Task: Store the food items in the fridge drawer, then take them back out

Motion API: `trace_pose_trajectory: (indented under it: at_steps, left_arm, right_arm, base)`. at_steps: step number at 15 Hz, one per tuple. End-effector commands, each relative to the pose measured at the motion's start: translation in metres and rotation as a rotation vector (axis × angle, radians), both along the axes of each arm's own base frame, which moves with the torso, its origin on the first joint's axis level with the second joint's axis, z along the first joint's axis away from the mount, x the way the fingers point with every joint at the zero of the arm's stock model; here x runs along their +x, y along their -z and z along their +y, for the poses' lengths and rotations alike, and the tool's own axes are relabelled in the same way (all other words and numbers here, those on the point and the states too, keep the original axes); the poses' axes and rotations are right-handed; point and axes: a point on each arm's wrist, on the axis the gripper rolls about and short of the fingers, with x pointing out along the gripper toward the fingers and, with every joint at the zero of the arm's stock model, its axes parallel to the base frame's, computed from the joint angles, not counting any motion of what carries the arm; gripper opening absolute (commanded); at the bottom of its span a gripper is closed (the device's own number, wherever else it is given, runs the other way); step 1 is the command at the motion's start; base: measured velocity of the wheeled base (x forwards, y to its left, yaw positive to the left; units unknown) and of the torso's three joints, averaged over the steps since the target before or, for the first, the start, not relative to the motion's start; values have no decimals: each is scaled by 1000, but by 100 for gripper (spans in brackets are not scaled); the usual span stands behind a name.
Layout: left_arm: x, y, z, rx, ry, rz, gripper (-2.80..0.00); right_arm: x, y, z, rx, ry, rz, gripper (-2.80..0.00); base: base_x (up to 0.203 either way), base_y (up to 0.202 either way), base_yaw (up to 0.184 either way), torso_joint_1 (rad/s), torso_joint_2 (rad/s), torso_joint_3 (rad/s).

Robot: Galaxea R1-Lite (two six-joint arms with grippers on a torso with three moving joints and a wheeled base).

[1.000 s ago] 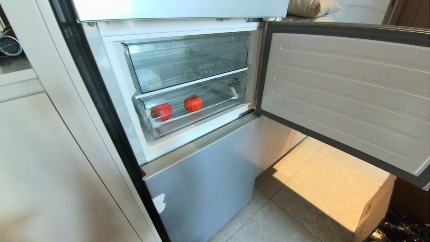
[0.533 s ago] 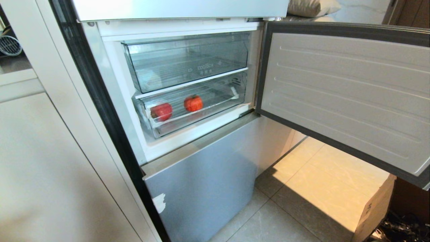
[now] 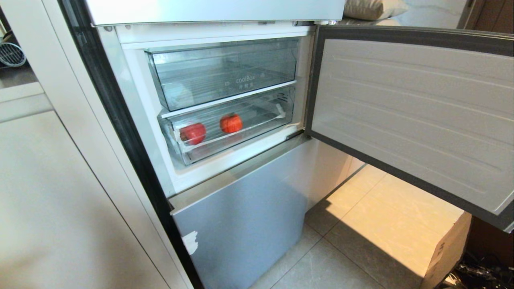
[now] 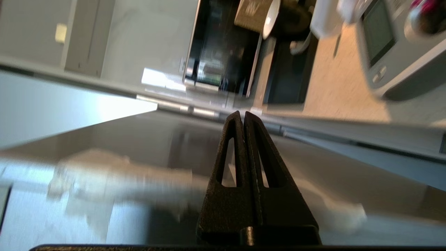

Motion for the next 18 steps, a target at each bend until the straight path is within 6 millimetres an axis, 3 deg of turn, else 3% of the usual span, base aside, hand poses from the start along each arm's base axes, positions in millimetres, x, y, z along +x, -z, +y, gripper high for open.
trace_pose_trajectory:
  at_steps: [1,4,7,9,12,15,16,18]
  left_arm:
    - [0,0,0,0,0,1,-280]
    - [0,0,0,0,0,1,-280]
    - [0,0,0,0,0,1,-280]
    - [0,0,0,0,0,1,-280]
    - [0,0,0,0,0,1,-280]
    - [0,0,0,0,0,1,-280]
    - [0,0,0,0,0,1,-280]
    - [0,0,0,0,0,1,-280]
  right_arm:
    - [-19,-20,28,-52,-30,-34,-280]
    - [-48,-64,63,-136,-29,-124,-280]
    - [-64,-129,83,-163,-56,-244,-280]
    - [-69,-155,89,-123,-46,-310,-280]
    - [-65,-137,58,-174,201,-379,-280]
    - [-45,-73,35,-362,507,-246,-280]
    - [-28,-54,39,-415,568,-192,-280]
    - [8,-25,68,-470,576,-123,-280]
  base:
    - [0,0,0,0,0,0]
    - [0,0,0,0,0,0]
    - [0,0,0,0,0,0]
    - [0,0,0,0,0,0]
    - [0,0,0,0,0,0]
    - [0,0,0,0,0,0]
    - [0,0,0,0,0,0]
    - [0,0,0,0,0,0]
